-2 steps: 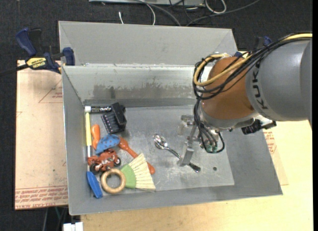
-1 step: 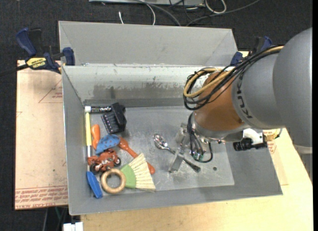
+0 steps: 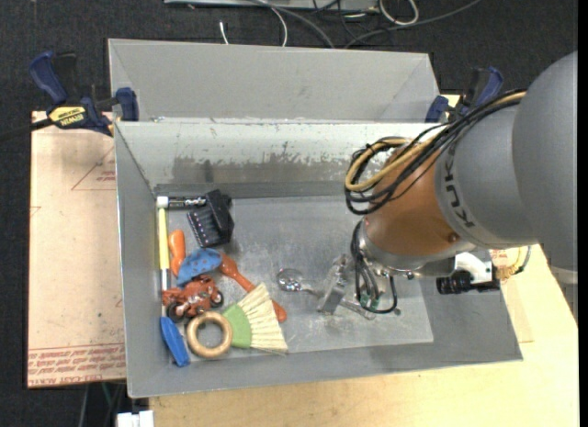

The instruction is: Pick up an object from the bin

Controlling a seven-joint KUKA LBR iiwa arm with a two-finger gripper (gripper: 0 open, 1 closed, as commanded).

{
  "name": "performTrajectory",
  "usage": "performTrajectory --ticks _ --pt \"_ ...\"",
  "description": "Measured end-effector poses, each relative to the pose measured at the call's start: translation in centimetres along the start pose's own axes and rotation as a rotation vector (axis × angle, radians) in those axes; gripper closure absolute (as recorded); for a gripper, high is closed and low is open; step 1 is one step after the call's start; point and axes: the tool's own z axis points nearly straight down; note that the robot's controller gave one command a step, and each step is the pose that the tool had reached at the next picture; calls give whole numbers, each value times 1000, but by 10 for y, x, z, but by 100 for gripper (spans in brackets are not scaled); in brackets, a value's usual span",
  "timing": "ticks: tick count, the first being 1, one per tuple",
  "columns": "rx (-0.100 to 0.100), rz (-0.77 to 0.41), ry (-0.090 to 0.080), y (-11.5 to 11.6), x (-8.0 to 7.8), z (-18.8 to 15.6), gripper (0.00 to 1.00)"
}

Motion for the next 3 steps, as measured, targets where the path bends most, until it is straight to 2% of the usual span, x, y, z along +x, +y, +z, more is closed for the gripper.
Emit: performTrajectory --ticks 2,3 --pt "-1 0 0 0 0 -10 100" --pt "4 -2 9 -1 3 -41 100"
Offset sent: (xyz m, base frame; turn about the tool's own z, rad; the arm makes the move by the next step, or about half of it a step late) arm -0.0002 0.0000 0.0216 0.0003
